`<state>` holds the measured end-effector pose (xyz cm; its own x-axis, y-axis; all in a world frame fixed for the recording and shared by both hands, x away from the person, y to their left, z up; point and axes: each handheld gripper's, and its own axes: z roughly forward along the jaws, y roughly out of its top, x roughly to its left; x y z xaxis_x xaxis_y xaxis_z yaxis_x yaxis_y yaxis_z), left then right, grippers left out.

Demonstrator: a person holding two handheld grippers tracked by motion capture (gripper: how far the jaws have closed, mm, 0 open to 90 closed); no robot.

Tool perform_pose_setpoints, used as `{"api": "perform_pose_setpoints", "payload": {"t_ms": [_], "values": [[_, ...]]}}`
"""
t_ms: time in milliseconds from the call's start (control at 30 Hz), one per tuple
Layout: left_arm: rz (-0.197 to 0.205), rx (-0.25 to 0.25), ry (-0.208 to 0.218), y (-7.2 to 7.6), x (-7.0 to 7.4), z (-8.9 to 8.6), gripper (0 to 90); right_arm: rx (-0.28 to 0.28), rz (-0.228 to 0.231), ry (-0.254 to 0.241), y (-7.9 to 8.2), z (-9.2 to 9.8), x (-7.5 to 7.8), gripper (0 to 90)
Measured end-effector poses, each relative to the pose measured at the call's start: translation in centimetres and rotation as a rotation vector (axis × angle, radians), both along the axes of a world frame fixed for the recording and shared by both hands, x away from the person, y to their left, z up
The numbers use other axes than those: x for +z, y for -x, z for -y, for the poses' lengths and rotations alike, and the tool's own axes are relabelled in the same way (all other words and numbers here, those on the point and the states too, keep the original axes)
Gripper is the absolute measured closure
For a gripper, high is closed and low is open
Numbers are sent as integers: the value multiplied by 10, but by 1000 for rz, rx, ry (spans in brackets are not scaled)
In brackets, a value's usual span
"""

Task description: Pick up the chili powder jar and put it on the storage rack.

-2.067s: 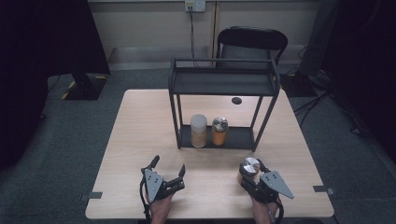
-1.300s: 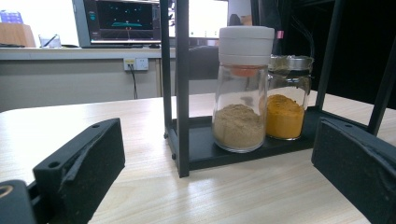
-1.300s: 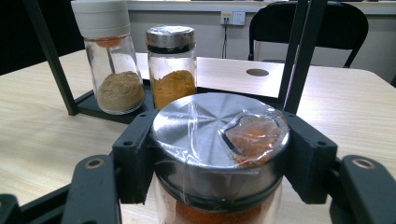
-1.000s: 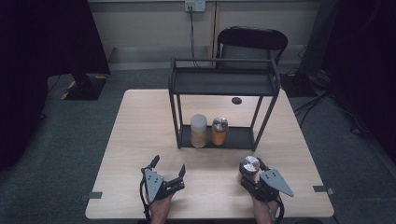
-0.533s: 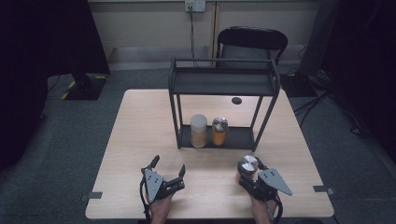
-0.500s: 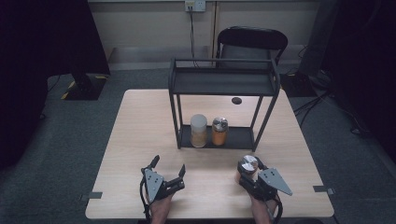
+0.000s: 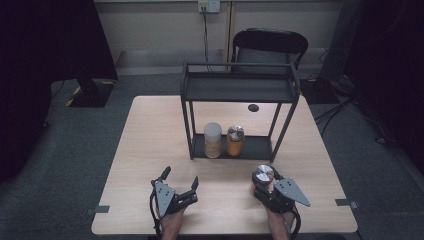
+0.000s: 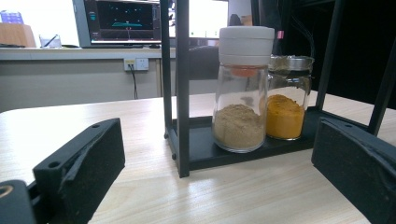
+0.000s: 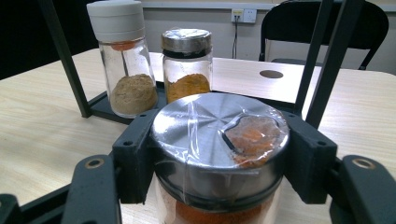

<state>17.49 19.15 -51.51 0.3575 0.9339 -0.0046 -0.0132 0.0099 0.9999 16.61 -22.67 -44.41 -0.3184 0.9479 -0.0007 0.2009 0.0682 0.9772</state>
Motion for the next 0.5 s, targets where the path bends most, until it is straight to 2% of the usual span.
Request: {"api": "perform_pose_setpoints", "payload": {"t_ms": [500], "values": [[0, 0, 2, 0, 0, 0, 20, 10, 12, 8, -4, -1, 5, 350]]}}
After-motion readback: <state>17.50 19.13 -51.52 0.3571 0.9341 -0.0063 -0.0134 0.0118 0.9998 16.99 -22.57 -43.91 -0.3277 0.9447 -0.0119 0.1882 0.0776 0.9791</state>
